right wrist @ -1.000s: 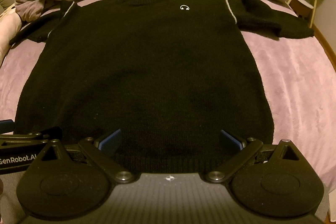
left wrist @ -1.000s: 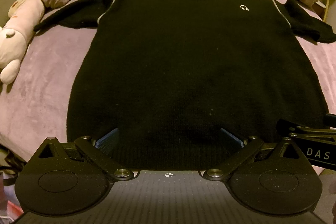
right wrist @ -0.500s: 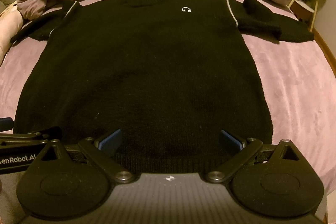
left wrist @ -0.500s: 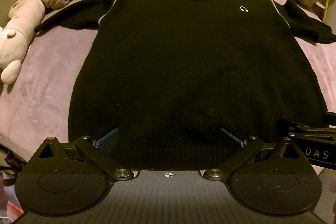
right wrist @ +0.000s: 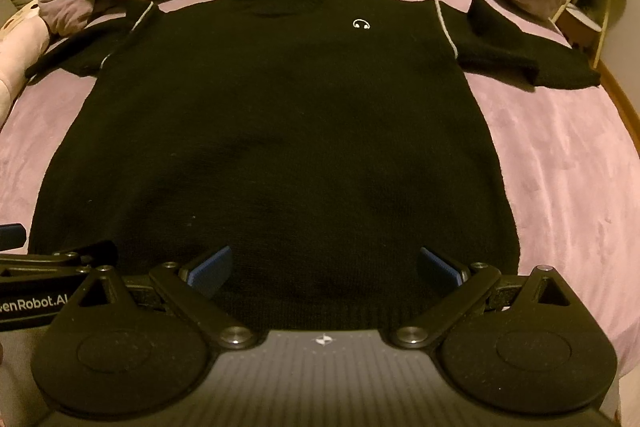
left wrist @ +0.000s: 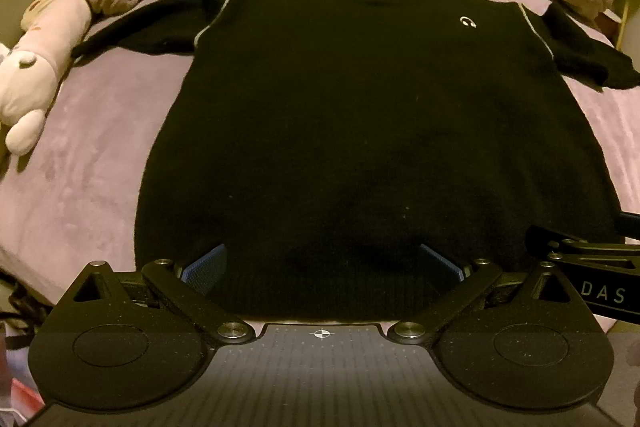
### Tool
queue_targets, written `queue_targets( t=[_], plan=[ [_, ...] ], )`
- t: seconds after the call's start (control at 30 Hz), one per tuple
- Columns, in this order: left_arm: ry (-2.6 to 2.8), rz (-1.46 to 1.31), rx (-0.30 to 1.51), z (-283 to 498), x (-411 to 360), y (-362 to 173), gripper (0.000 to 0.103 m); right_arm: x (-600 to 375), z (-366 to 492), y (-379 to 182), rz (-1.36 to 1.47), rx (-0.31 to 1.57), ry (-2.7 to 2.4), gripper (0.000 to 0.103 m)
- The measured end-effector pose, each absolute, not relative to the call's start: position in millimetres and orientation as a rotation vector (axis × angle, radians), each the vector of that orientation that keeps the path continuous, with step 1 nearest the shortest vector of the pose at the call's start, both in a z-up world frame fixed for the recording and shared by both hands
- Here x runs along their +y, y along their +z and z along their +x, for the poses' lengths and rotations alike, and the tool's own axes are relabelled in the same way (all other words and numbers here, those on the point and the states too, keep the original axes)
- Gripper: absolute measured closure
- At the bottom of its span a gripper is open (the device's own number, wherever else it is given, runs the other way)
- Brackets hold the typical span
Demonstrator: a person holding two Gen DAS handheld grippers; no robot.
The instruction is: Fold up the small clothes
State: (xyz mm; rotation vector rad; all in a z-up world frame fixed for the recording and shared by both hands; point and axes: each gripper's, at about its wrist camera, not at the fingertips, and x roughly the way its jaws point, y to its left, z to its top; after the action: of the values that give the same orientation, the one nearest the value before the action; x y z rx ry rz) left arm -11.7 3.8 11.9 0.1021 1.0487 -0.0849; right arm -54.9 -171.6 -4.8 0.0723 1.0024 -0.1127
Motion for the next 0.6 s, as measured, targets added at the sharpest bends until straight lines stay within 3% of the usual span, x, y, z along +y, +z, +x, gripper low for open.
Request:
queue_targets(
  t=[0.6],
  plan=[
    [-0.088, 0.094, 1.031, -19.6, 7.1, 15.9, 0.0, -166.1, -62.3, 2.5, 0.055, 0.982, -0.113, 0.004]
  ],
)
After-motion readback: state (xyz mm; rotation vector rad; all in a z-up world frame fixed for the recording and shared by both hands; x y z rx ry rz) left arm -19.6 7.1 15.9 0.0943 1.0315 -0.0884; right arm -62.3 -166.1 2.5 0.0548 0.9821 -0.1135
